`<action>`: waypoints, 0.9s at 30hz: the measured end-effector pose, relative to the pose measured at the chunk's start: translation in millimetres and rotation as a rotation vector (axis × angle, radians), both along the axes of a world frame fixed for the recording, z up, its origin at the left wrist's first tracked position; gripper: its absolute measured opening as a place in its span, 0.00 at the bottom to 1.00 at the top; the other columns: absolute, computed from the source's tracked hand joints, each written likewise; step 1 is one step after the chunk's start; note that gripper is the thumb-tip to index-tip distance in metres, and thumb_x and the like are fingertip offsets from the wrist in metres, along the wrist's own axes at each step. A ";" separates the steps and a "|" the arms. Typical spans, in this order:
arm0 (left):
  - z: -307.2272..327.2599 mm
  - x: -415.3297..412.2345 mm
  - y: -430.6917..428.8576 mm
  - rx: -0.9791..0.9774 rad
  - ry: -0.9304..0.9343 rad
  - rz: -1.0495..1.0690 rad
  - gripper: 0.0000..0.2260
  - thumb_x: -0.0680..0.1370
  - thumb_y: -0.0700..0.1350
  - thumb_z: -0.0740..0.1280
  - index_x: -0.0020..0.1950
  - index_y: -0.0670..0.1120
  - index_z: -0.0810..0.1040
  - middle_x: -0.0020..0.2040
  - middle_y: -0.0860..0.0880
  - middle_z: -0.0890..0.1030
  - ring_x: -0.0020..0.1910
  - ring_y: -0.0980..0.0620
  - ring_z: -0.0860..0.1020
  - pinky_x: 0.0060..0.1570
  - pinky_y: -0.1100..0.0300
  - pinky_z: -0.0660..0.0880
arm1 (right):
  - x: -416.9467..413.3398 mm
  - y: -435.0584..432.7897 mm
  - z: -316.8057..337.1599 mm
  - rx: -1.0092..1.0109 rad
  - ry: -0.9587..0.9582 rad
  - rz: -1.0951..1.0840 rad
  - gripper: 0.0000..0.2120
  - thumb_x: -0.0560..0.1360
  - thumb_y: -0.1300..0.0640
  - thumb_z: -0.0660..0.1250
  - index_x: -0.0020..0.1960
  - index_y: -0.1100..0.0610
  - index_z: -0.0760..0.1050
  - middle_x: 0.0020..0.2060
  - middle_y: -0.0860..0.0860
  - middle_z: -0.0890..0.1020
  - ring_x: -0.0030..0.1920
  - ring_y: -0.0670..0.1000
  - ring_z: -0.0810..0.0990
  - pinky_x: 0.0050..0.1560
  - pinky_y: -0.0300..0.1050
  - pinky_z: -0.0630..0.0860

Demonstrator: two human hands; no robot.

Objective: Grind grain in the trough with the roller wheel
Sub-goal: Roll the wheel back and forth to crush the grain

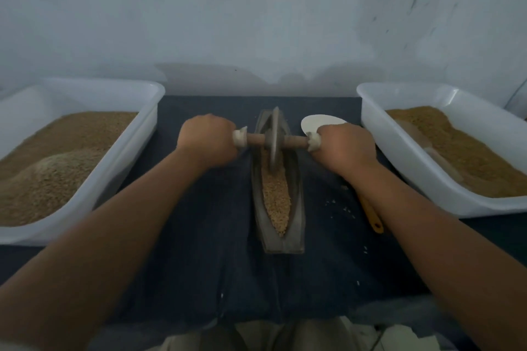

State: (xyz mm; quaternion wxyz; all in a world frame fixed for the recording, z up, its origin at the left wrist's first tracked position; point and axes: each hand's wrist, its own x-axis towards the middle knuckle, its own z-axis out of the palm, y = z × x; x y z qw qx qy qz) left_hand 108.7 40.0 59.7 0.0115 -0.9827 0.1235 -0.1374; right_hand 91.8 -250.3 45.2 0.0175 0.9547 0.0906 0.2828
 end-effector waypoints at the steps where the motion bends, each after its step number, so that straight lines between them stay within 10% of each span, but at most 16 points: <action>1: -10.7 -12.3 5.9 -0.021 0.012 -0.004 0.14 0.75 0.57 0.66 0.34 0.52 0.70 0.34 0.53 0.76 0.36 0.46 0.80 0.37 0.56 0.72 | -10.8 -3.2 3.5 -0.033 0.007 0.051 0.15 0.72 0.44 0.62 0.32 0.53 0.70 0.25 0.46 0.68 0.26 0.51 0.67 0.27 0.40 0.65; 7: -39.6 -87.4 32.7 -0.054 -0.151 -0.137 0.17 0.71 0.65 0.57 0.29 0.55 0.63 0.24 0.58 0.66 0.21 0.57 0.65 0.25 0.65 0.57 | -71.0 -18.3 4.2 -0.132 0.123 0.176 0.13 0.66 0.38 0.62 0.31 0.46 0.67 0.22 0.43 0.67 0.22 0.44 0.67 0.23 0.39 0.61; 15: -7.5 12.5 0.6 -0.041 0.098 0.055 0.16 0.78 0.61 0.63 0.37 0.52 0.77 0.36 0.52 0.79 0.34 0.50 0.77 0.35 0.56 0.74 | 4.4 11.5 15.8 -0.084 0.127 -0.061 0.16 0.76 0.47 0.64 0.32 0.51 0.68 0.27 0.47 0.71 0.27 0.50 0.69 0.30 0.42 0.66; 24: -23.6 -83.4 26.3 0.078 -0.110 -0.153 0.15 0.69 0.61 0.64 0.29 0.55 0.64 0.23 0.57 0.66 0.21 0.59 0.64 0.24 0.65 0.54 | -74.4 -14.9 16.8 -0.177 0.430 0.017 0.15 0.65 0.35 0.58 0.34 0.46 0.71 0.27 0.44 0.75 0.28 0.43 0.73 0.27 0.42 0.64; 27: -18.2 -65.0 20.2 0.075 0.067 -0.110 0.14 0.73 0.60 0.65 0.32 0.54 0.70 0.27 0.56 0.73 0.25 0.56 0.71 0.25 0.62 0.63 | -58.0 -8.7 15.2 -0.195 0.437 -0.012 0.14 0.69 0.38 0.63 0.34 0.48 0.73 0.28 0.44 0.76 0.29 0.45 0.75 0.29 0.42 0.68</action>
